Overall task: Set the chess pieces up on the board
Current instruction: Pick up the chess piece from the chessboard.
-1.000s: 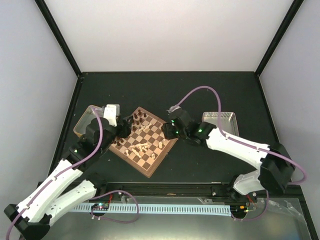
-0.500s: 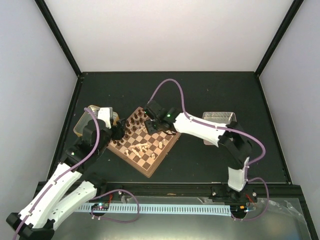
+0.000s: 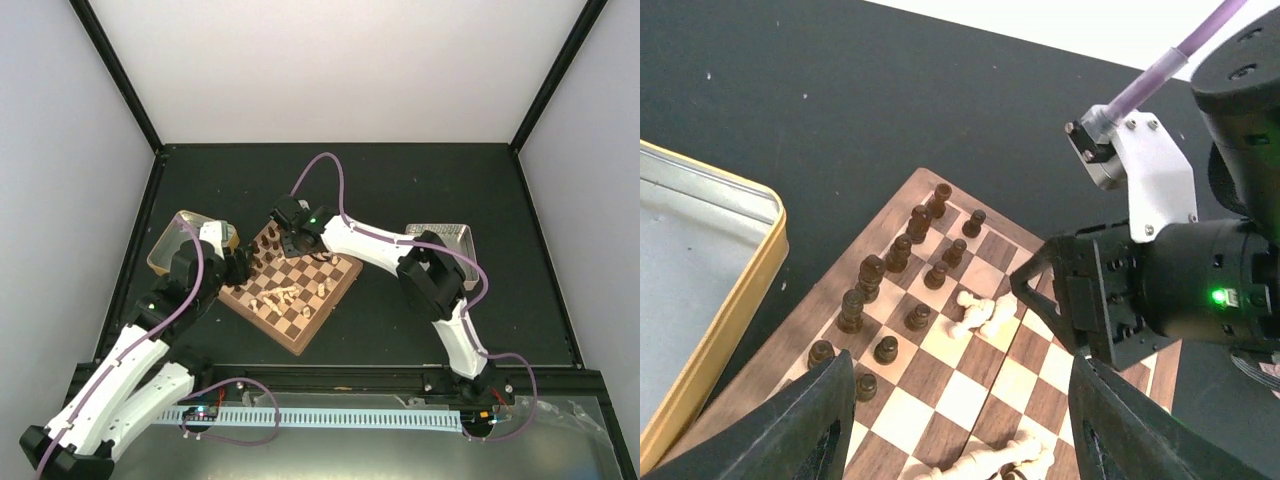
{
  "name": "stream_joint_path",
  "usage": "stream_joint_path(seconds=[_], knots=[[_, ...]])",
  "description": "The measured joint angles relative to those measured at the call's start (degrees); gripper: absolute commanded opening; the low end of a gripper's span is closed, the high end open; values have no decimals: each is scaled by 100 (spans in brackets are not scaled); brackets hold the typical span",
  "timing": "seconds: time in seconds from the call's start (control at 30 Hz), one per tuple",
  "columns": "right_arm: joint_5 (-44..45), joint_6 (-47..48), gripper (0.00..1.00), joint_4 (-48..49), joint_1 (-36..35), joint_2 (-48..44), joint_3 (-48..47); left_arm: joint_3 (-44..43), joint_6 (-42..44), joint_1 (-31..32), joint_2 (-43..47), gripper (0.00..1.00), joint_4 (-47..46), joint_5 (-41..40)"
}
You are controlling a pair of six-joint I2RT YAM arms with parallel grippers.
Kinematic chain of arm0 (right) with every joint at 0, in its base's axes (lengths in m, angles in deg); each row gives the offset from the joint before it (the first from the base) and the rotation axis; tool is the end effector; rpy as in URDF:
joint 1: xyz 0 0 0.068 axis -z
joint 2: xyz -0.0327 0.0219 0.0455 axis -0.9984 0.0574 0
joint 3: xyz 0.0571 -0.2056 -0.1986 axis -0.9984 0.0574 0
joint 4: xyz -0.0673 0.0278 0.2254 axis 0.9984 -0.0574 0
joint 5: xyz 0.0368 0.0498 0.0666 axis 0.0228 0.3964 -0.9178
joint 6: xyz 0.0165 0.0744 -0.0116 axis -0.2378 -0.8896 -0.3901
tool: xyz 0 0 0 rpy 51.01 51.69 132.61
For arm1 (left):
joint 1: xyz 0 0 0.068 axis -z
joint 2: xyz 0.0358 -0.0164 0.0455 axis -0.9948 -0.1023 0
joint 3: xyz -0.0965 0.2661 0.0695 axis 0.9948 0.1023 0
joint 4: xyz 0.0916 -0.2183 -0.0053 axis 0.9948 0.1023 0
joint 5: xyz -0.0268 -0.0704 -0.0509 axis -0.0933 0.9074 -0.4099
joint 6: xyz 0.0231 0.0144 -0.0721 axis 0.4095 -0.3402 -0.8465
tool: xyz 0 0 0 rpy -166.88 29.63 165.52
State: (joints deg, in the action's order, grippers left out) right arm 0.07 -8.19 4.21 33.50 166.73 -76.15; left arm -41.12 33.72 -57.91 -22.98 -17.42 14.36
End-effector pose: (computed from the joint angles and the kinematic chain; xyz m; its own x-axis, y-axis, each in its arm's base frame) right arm 0.2848 0.3603 0.2037 -0.8596 -0.2056 -0.4677 -0.2945 0.9475 0.1248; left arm 0.1217 -0.0503 0.2802 -0.5567 -0.2396 -0.7954 0.0880 0.9351 -0.3432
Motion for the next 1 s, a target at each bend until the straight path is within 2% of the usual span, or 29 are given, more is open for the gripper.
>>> stream_joint_path(seconds=[0.3, 0.57, 0.83, 1.0], knots=[[136, -164, 41, -170, 0, 503, -428, 107, -46, -74, -4, 59, -4, 151], [160, -127, 39, -367, 0, 691, -420, 258, -92, -103, -74, 59, -55, 293], [221, 42, 51, -306, 0, 481, -68, 291, -114, -114, -131, 59, -155, 437], [164, 127, 52, -321, 7, 424, -11, 439, -247, -114, -208, 59, -315, 638]])
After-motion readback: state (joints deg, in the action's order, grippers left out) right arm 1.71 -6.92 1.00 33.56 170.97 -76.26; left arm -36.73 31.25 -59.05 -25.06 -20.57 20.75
